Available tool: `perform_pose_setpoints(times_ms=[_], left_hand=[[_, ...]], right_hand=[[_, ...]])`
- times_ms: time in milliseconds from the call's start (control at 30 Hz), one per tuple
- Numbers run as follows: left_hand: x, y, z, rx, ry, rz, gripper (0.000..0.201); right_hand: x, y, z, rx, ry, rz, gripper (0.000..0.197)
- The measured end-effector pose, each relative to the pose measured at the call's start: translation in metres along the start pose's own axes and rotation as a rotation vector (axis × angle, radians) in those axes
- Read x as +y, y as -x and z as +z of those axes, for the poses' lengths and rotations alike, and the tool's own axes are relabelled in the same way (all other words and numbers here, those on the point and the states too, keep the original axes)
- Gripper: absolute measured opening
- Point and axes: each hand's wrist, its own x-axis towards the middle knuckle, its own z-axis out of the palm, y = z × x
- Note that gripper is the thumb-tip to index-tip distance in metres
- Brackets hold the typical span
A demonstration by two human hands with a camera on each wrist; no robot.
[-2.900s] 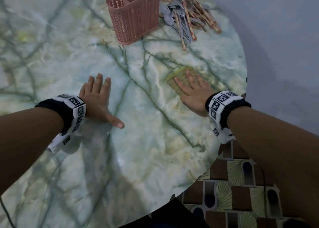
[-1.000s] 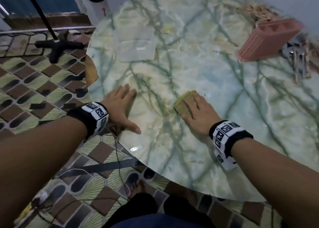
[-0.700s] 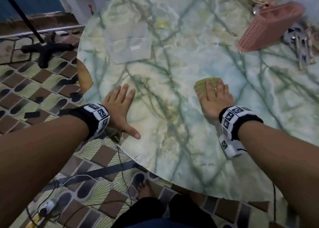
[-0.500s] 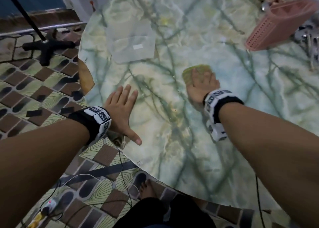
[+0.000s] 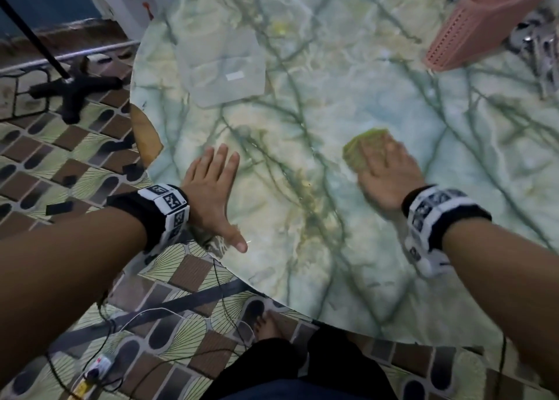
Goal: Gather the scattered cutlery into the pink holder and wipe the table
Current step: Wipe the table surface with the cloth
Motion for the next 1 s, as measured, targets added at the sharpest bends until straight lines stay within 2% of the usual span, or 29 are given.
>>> perform_pose_setpoints(times_ms=[100, 200, 233, 367, 433, 500, 567, 600, 667, 867, 933, 1000], left_hand=[[0.000, -0.001, 0.002, 0.002, -0.001, -0.003, 0.183], [0.000, -0.002, 0.003, 0.017, -0.001, -0.011, 0.183], [0.000, -0.002, 0.004, 0.023, 0.000, -0.013, 0.183], [0.002, -0.001, 0.003, 0.018, 0.003, -0.024, 0.182], [0.002, -0.001, 0.002, 0.009, -0.014, -0.025, 0.182], [0.002, -0.001, 0.001, -0.001, -0.014, -0.027, 0.181], [0.003, -0.001, 0.001, 0.003, -0.004, -0.023, 0.182], [0.002, -0.001, 0.001, 0.010, -0.002, -0.021, 0.183], [0.002, -0.001, 0.000, -0.001, 0.005, -0.018, 0.183], [0.004, 0.001, -0.003, -0.015, 0.007, -0.017, 0.182], [0.005, 0.001, -0.004, -0.028, 0.002, -0.024, 0.182], [0.005, 0.000, -0.004, -0.039, 0.004, -0.032, 0.182]], right_hand=[[0.000, -0.032, -0.012, 0.026, -0.061, 0.158, 0.065], [-0.022, -0.057, -0.019, 0.008, -0.104, 0.158, 0.069], [-0.035, -0.055, -0.027, -0.008, -0.103, 0.092, 0.069], [-0.125, -0.008, -0.029, 0.048, 0.087, -0.410, 0.064], [-0.157, 0.032, -0.007, -0.026, 0.113, -0.527, 0.071], [-0.151, 0.067, 0.016, -0.133, 0.130, -0.593, 0.074], [-0.119, 0.090, 0.027, -0.151, 0.168, -0.667, 0.077], [-0.100, 0.091, 0.026, -0.150, 0.159, -0.654, 0.077], [-0.062, 0.077, 0.024, -0.140, 0.127, -0.526, 0.074], [0.007, -0.018, -0.008, 0.023, -0.039, 0.119, 0.067], [0.014, -0.045, -0.016, 0.026, -0.081, 0.194, 0.067], [0.014, -0.064, -0.026, -0.019, -0.124, 0.163, 0.070]])
